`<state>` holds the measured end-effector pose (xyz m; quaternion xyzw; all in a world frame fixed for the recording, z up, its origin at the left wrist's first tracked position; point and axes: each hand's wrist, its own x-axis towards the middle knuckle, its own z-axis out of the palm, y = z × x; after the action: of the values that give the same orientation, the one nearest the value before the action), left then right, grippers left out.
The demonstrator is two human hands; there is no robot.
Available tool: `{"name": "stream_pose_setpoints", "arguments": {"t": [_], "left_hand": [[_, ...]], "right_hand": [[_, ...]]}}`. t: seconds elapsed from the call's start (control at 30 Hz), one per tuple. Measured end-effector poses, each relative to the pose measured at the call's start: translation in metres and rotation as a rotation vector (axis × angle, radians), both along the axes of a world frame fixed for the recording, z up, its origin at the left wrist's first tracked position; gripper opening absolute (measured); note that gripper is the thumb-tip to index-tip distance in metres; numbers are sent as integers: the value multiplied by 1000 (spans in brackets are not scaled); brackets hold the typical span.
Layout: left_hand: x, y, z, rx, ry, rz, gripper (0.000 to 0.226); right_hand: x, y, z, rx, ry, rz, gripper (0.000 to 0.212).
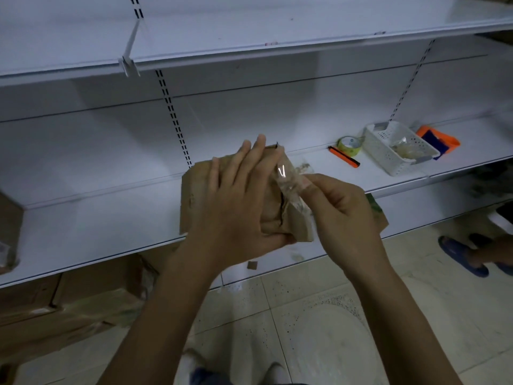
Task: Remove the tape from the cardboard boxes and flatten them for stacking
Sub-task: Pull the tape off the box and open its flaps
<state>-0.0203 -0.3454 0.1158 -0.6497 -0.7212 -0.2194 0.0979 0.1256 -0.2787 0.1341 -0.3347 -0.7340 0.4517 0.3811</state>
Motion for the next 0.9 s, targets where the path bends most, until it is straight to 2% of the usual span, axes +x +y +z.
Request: {"name": "stream_pose_setpoints", "arguments": {"t": [0.1, 0.2, 0.33, 0.43, 0.53, 0.63, 0.73, 0.8, 0.9], "left_hand": [[-5, 1, 4, 39, -98, -91, 101], [-2, 0, -4, 143, -316, -127, 89], [2, -3, -16, 238, -311, -106, 83], [-7, -7, -19, 279, -347, -85, 81], [-20, -14, -25, 292, -590, 10, 75], [-39, -30, -38, 386, -900, 145, 71], [-58, -42, -52, 477, -1108, 227, 67], [-61, -43, -64, 490, -1222, 221, 66], [-54, -43, -75, 500, -1434, 234, 95]], "right_hand": [[3, 2, 4, -16, 43, 33, 28], [3, 5, 1, -246, 197, 40, 34], [0, 8, -9, -476, 332, -1, 23], [1, 20, -7, -766, 694, 86, 20], [10, 41, -6, -1095, 936, -2, 21], [31, 57, -14, -1165, 1024, -139, 17], [47, 66, -26, -1163, 976, -235, 18], [44, 65, -36, -1093, 854, -249, 18], [24, 47, -48, -739, 421, -224, 6]]}}
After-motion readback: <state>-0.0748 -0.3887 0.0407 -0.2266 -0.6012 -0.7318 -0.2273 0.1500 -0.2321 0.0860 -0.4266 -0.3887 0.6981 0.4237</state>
